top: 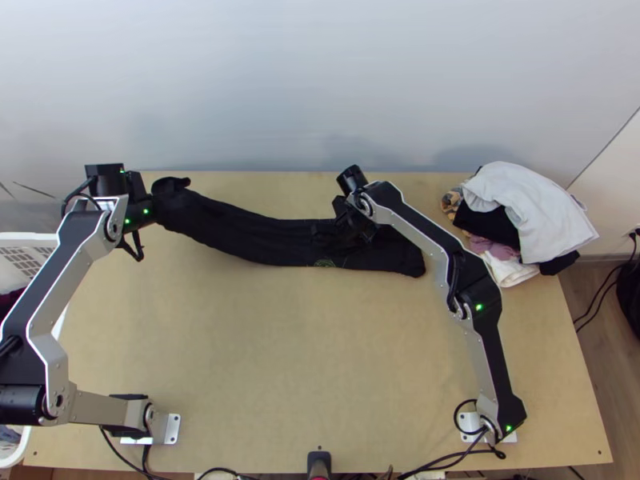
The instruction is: Fold the t-shirt
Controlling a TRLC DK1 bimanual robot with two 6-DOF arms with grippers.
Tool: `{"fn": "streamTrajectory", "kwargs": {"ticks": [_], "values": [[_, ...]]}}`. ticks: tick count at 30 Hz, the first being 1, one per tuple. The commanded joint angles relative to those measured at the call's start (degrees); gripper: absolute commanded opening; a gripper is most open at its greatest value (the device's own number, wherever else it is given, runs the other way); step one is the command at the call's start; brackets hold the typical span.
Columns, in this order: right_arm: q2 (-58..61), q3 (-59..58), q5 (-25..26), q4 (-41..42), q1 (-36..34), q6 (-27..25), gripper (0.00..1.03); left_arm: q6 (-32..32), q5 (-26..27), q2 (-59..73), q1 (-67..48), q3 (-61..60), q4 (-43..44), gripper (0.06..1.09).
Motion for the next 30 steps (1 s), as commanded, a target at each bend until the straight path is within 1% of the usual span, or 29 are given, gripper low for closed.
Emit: {"fn": "streamTrajectory", "kwargs": {"ticks": [1,3,8,12,17,22,26,30], "values": [[-5.4,0.3,-0.1,-2.0,-0.9,-0.2,0.99,-1.0,0.0,-0.9,0.5,0.7,0.5,0.10],[-8.8,1.0,-1.0,-3.2,-1.4,-0.3,0.99,-1.0,0.0,-0.7,1.3,0.7,0.7,0.10],[-16.8,4.5,-3.8,-10.8,-2.6,-1.9,0.99,-0.9,0.1,-0.4,4.4,0.2,0.7,0.09],[-21.9,3.3,-4.0,-14.1,-4.6,-2.4,0.99,-0.1,1.4,-0.1,7.9,-0.2,0.8,0.10],[-27.7,-1.8,-4.1,-15.0,-7.3,-2.3,0.99,2.0,3.2,1.0,13.7,-0.9,1.1,0.10],[-33.3,-7.3,-4.1,-14.9,-9.7,-2.6,0.99,3.0,6.2,1.0,18.8,-1.6,1.1,0.10],[-36.5,-12.6,-4.1,-14.9,-12.9,-3.3,0.99,2.5,7.8,-0.7,18.1,-0.9,0.5,0.09],[-38.5,-17.3,-4.0,-14.9,-16.5,-4.8,0.99,0.9,7.6,-4.1,9.6,-1.6,0.0,0.09]]}}
